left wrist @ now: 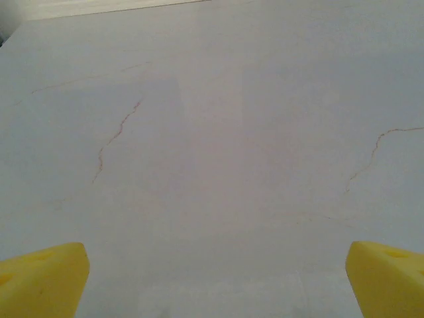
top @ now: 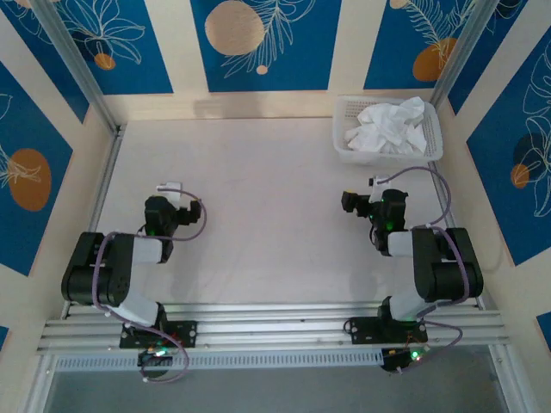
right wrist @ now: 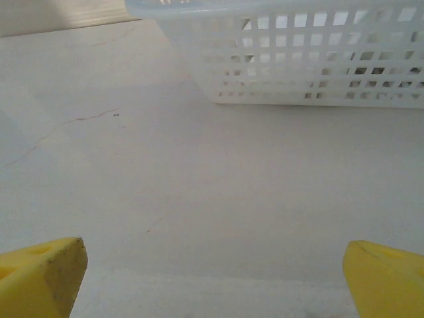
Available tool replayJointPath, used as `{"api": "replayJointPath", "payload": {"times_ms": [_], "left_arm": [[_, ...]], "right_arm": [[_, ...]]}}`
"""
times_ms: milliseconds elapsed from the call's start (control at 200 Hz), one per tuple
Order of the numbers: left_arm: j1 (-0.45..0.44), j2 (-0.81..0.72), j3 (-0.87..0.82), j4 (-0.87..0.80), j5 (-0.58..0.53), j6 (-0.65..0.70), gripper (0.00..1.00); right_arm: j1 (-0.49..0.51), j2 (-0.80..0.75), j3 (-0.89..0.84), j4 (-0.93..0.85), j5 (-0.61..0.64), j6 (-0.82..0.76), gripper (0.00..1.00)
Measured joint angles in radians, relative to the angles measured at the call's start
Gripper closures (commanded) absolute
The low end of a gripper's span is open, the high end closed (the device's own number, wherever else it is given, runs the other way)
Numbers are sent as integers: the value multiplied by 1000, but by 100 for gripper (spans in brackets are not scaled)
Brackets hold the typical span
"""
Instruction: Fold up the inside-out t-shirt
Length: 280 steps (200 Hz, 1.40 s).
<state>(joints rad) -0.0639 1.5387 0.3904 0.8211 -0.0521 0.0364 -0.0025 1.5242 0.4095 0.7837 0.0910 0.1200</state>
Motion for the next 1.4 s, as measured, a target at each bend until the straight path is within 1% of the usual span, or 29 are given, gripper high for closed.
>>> {"api": "replayJointPath", "payload": {"times_ms": [405, 765, 830, 890, 925, 980, 1035, 1090, 1130, 1195, 1265, 1400], "left_arm": [[0, 0, 0, 0, 0, 0, 1], [0, -3, 0, -2, 0, 0, 1], [-2, -33, 0, -44, 0, 0, 1], [-13, -108, 3, -128, -18, -1, 1], [-28, -177, 6, -185, -36, -5, 1], [-63, -301, 13, -265, -63, -24, 1], [-103, -427, 33, -349, -88, -56, 1], [-140, -543, 72, -441, -99, -105, 1], [-158, -602, 104, -498, -98, -142, 1], [-187, -666, 152, -576, -87, -201, 1], [-219, -702, 191, -653, -62, -257, 1], [-282, -697, 233, -788, 0, -321, 1]], "right_arm": [[-8, 0, 0, -3, -39, -3, 1], [-9, -1, 0, -4, -47, -2, 1], [-5, -26, 2, -45, -37, -2, 1], [8, -103, 18, -157, 0, 8, 1], [15, -158, 40, -234, 21, 29, 1], [21, -253, 109, -383, 47, 84, 1], [22, -322, 227, -536, 60, 162, 0], [14, -338, 370, -668, 63, 232, 0], [5, -317, 496, -758, 63, 277, 0], [-9, -237, 707, -889, 62, 337, 0], [-28, -102, 936, -1011, 63, 388, 0], [-71, 243, 1359, -1213, 78, 464, 0]]}}
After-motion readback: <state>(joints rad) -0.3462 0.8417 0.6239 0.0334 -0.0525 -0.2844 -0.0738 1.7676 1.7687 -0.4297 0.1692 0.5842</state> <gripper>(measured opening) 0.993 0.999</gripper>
